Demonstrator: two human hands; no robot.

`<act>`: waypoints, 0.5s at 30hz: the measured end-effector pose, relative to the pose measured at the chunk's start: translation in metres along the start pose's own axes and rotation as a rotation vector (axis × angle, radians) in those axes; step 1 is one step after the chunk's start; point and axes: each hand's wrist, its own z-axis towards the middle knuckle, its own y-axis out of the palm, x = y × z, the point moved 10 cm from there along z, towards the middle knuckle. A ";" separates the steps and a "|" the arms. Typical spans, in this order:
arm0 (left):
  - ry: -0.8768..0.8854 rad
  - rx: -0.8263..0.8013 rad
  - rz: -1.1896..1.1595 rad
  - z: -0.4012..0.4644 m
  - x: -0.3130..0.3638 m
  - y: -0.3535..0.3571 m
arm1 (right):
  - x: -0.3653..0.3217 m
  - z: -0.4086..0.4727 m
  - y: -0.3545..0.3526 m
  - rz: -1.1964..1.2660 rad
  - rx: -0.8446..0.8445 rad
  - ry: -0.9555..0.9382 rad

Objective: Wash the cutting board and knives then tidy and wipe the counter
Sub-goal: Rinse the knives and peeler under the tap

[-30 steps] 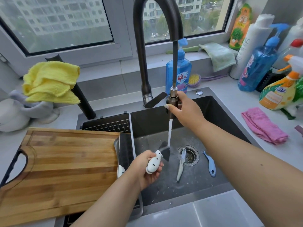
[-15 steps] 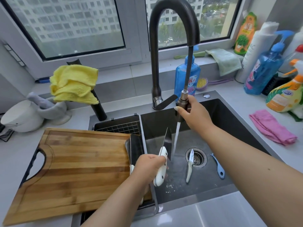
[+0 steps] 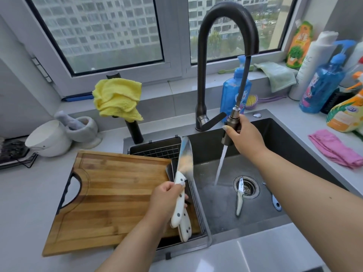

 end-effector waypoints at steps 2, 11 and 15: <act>-0.002 0.056 0.071 0.005 -0.011 -0.014 | -0.001 -0.002 -0.001 -0.005 0.010 0.004; 0.002 0.167 0.273 0.026 -0.036 -0.030 | -0.003 -0.010 -0.005 -0.028 0.023 0.013; 0.013 0.208 0.341 0.035 -0.034 -0.023 | -0.001 -0.008 -0.006 -0.025 0.017 0.008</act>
